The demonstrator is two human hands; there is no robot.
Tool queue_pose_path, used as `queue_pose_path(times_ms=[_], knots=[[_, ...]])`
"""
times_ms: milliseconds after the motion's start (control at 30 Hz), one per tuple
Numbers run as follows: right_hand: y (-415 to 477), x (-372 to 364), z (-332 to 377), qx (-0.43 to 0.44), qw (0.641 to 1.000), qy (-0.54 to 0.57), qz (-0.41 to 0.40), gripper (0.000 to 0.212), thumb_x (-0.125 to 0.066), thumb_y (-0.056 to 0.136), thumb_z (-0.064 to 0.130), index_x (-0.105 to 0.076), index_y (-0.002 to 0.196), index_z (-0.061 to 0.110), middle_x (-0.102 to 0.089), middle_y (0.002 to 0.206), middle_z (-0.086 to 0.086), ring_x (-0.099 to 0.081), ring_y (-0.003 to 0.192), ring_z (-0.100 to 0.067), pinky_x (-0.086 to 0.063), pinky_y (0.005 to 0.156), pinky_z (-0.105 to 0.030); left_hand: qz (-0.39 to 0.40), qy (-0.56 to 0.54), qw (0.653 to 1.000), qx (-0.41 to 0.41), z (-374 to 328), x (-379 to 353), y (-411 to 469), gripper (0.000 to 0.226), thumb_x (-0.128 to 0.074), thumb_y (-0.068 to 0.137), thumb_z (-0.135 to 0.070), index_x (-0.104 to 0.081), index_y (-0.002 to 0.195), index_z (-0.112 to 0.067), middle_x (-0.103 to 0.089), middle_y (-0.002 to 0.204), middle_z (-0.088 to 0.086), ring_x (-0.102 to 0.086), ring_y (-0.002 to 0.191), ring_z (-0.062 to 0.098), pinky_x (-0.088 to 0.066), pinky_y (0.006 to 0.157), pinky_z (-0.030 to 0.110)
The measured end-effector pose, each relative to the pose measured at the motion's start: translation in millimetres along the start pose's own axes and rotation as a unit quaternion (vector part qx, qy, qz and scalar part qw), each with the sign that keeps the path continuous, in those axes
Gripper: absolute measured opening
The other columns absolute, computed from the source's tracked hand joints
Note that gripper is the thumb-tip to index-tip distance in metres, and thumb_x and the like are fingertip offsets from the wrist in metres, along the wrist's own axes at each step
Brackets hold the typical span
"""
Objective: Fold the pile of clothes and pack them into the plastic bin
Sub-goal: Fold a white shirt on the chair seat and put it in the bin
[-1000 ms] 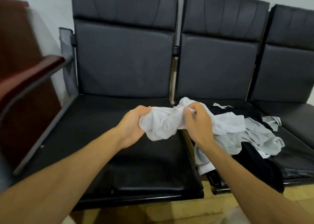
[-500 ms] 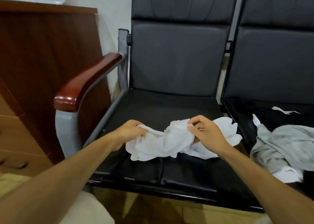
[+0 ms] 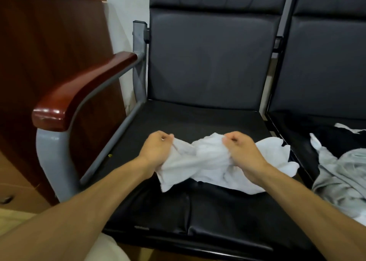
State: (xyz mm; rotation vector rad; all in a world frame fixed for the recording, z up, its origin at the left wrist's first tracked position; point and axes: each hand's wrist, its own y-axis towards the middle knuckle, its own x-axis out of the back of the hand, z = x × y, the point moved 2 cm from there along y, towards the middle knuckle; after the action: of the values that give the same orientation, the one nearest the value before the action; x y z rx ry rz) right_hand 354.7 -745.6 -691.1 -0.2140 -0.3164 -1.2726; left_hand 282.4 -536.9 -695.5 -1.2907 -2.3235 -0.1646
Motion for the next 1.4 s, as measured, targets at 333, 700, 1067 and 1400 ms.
queue_pose_path(times_ms=[333, 700, 1067, 1400], knots=[[-2, 47, 23, -0.169, 0.954, 0.247, 0.028, 0.038, -0.075, 0.077, 0.042, -0.072, 0.101, 0.013, -0.075, 0.097, -0.008, -0.070, 0.095, -0.026, -0.056, 0.085, -0.040, -0.099, -0.364, 0.911, 0.166, 5, 5, 4, 0.021, -0.043, 0.100, -0.009, -0.056, 0.116, -0.008, -0.061, 0.105, 0.013, -0.063, 0.088, 0.029, -0.053, 0.079, 0.041], [-28, 42, -11, -0.060, 0.938, -0.301, 0.163, 0.055, -0.081, 0.074, 0.037, -0.049, 0.117, 0.026, -0.057, 0.108, 0.007, -0.058, 0.100, -0.015, -0.050, 0.083, -0.026, -0.089, 0.214, 0.967, -0.102, 2, 3, -17, 0.038, -0.058, 0.087, -0.015, -0.051, 0.124, -0.020, -0.031, 0.130, 0.005, -0.033, 0.124, 0.026, -0.028, 0.105, 0.037], [-40, 52, 0, 0.029, 0.969, -0.200, 0.143, 0.018, -0.053, 0.097, 0.026, -0.056, 0.092, 0.009, -0.060, 0.088, -0.004, -0.060, 0.084, -0.018, -0.051, 0.077, -0.036, 0.225, 0.359, 0.869, -0.256, 18, -43, -24, 0.033, -0.061, 0.091, -0.026, -0.046, 0.119, -0.019, -0.042, 0.111, -0.007, -0.046, 0.105, 0.013, -0.041, 0.094, 0.026], [-78, 56, 23, -0.056, 0.966, -0.043, 0.249, 0.017, -0.056, 0.096, 0.021, -0.065, 0.091, 0.007, -0.064, 0.073, 0.000, -0.059, 0.064, -0.010, -0.044, 0.058, -0.025, 0.116, 0.205, 0.931, -0.279, -1, -8, -36, 0.023, -0.047, 0.096, -0.004, -0.068, 0.098, -0.013, -0.057, 0.095, -0.003, -0.055, 0.092, 0.012, -0.039, 0.079, 0.010]])
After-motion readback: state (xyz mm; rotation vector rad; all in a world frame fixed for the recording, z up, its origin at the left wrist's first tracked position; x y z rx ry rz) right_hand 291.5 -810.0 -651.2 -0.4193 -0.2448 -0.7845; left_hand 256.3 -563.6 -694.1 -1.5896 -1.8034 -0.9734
